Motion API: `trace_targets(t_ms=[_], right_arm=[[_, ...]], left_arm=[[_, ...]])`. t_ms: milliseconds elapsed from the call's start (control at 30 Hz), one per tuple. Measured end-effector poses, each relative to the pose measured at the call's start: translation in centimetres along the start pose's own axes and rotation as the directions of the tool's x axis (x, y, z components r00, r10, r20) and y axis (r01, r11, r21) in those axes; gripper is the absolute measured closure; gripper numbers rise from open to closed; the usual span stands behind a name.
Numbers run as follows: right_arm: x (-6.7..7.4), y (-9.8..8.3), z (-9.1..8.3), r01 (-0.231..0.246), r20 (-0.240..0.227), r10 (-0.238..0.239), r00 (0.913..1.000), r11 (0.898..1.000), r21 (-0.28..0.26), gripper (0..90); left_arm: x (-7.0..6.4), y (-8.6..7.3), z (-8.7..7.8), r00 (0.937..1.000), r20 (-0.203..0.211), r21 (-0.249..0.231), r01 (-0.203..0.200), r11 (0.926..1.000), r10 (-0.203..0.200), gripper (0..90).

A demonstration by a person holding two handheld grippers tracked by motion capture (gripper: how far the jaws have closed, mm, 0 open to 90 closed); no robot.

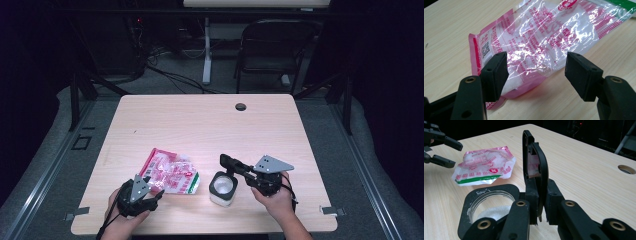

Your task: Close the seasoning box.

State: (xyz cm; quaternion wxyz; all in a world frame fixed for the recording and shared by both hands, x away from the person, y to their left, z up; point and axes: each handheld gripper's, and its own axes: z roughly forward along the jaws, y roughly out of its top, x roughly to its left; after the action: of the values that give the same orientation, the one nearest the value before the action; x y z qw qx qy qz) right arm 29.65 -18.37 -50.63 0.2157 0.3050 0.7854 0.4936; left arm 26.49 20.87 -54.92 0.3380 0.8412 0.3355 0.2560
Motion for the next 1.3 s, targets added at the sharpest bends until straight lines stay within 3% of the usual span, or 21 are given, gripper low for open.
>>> trace_targets(t_ms=[300, 733, 1300], right_arm=[[0.8, 0.1, -0.2, 0.055, 0.028, -0.055, 0.9981, 0.998, 0.009, 83.0], [1.6, 0.3, -0.6, 0.065, 0.022, -0.064, 0.9977, 0.997, -0.030, 78.7], [2.7, 0.7, -0.8, 0.102, 0.015, -0.102, 0.9947, 0.994, -0.034, 77.6]], left_arm=[[0.3, 0.0, 0.1, 0.9998, -0.009, 0.005, 0.020, 0.9998, -0.020, 35.0], [0.3, 0.3, 0.3, 0.9998, -0.006, 0.000, 0.020, 0.9998, -0.020, 35.0], [0.4, 0.4, 0.3, 0.9997, -0.005, -0.007, 0.025, 0.9997, -0.025, 35.6]])
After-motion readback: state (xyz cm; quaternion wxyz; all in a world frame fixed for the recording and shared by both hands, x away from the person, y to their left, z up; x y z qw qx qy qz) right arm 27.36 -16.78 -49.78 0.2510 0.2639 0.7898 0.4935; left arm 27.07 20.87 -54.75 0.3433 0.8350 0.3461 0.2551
